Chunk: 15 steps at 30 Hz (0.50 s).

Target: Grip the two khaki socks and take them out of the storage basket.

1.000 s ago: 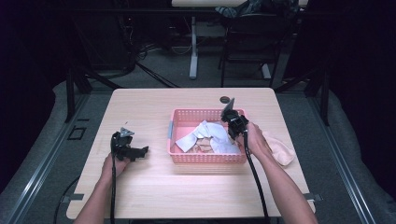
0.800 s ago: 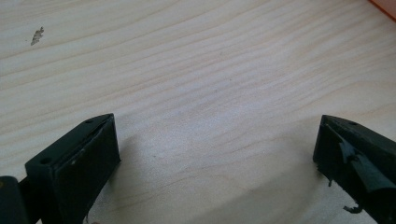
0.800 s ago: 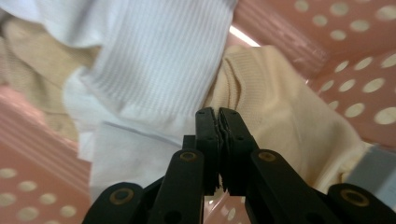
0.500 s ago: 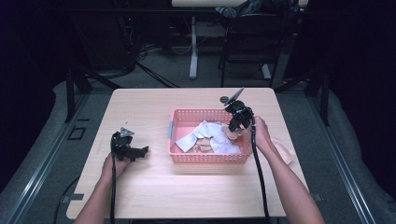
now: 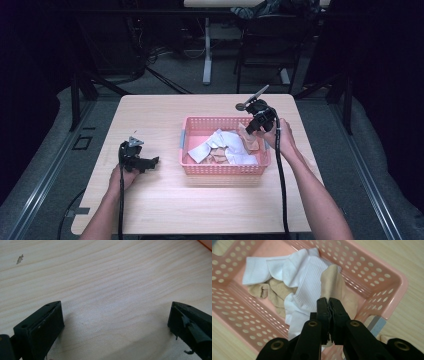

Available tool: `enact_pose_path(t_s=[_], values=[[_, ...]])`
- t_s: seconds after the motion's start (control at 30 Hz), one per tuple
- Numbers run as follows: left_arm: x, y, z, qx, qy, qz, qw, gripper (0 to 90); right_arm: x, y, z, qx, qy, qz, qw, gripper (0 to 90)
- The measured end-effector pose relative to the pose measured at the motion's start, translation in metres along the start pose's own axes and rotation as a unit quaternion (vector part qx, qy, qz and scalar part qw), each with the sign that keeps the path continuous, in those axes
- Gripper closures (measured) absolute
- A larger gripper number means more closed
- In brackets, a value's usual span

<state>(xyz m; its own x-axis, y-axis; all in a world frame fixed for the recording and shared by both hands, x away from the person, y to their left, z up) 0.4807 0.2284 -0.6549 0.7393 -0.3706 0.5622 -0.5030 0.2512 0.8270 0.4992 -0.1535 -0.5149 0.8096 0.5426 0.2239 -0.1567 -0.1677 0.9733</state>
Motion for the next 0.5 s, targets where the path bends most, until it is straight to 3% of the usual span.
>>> enact_pose_path(t_s=[0.5], values=[[0.000, 0.000, 0.000, 0.000, 0.000, 0.000, 1.0000, 0.0, 0.010, 0.048, -0.007, 0.005, 0.011, 0.042, 0.9990, 86.9]])
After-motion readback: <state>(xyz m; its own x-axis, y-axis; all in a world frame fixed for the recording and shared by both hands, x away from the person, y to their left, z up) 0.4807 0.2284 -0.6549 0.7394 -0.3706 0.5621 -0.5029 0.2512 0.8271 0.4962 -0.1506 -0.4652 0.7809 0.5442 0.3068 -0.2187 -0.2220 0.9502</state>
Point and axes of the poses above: each handheld gripper's, and its own axes: y roughly backward along the jaws, x roughly out of its top, z roughly to its right, the point moved 9 cm from there along -y, roughly forward along the jaws, and after that the axes turned 11 degrees about -z, right-handed, at the moved point
